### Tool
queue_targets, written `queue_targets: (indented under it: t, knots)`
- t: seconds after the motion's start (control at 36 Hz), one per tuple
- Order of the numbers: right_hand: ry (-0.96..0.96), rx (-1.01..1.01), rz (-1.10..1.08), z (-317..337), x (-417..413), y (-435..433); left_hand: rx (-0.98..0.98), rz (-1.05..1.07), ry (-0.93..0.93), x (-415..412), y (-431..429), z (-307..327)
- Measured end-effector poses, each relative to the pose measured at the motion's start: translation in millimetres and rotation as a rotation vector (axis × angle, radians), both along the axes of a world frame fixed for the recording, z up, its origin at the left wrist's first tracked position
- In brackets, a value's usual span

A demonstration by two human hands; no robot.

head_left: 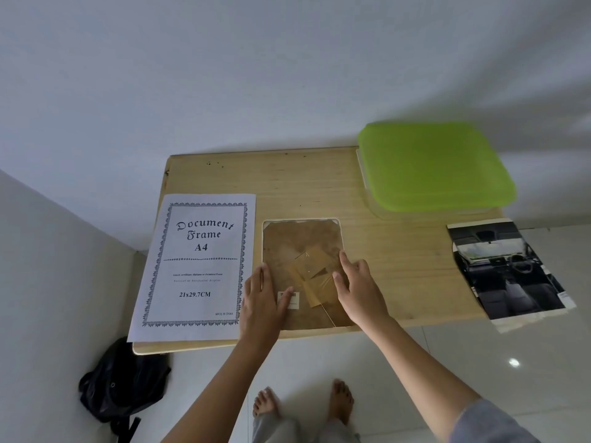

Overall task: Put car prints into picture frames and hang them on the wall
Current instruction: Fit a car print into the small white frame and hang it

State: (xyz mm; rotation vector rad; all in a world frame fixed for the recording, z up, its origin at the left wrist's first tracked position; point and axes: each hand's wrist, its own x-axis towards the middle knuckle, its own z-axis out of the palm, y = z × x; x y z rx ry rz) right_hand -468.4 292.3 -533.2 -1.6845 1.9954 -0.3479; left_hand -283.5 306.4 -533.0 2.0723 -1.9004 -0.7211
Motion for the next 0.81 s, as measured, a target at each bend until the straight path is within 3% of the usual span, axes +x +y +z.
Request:
queue_targets:
  t: [0.28, 0.5, 0.67, 0.81]
  knots:
    - [0.099, 0.102, 0.015, 4.0, -1.5, -12.0, 0.012, 0.008, -0.004, 1.1, -12.9, -3.1]
    - [0.024, 0.203, 0.102, 9.3, -12.9, -15.1, 0.000, 0.009, -0.037, 0.9, -13.8, -4.8]
    - [0.001, 0.198, 0.111, 9.5, -11.8, -17.7, -0.029, 0.045, 0.047, 1.3, -13.0, -6.1]
    - [-0.217, 0.300, 0.127, 16.1, -21.7, -13.3, -0.018, 0.002, 0.033, 4.8, -12.8, -2.4]
